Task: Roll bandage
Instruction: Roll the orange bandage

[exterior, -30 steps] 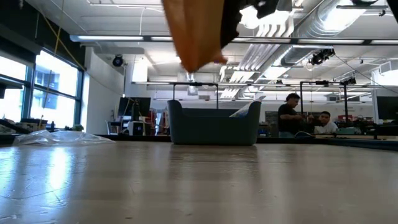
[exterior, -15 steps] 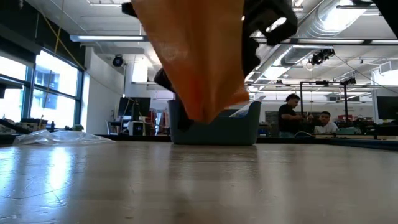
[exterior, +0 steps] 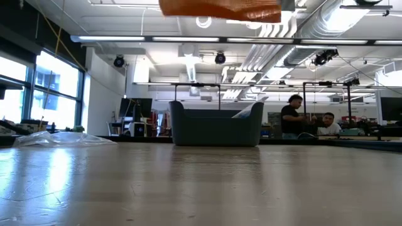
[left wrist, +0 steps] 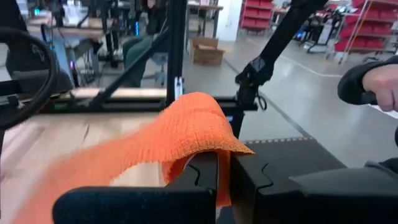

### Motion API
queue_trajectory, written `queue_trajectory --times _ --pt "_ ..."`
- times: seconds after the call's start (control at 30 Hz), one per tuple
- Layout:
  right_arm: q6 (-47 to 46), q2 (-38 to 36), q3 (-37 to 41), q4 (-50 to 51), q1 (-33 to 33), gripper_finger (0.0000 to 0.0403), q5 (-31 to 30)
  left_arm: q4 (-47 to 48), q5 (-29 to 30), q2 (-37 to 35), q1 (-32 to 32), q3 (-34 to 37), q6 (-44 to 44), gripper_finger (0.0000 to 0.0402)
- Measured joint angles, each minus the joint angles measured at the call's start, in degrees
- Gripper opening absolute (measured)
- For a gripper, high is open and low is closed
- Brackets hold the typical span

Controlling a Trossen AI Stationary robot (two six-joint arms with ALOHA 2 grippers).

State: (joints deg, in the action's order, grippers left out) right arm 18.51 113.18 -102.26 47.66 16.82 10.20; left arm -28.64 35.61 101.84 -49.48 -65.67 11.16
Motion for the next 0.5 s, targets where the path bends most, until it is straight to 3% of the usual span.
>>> queue_trajectory --times 0.23,0.4,0.5 --pt "-1.83 -1.00 0.00 -8.92 1.83 0.0180 -0.35 -1.01 -1.03 0.01 -0.41 0.00 -1.82 0.0010" --pt "-7.87 -1.83 0.00 -1.22 2.94 0.0180 -14.86 0.63 2.52 0.00 -1.49 0.00 -1.82 0.0010" --pt "-10.03 -3.02 -0.04 8.76 6.33 0.0180 -17.54 3.24 6.64 0.02 -1.52 0.00 -1.32 0.0010"
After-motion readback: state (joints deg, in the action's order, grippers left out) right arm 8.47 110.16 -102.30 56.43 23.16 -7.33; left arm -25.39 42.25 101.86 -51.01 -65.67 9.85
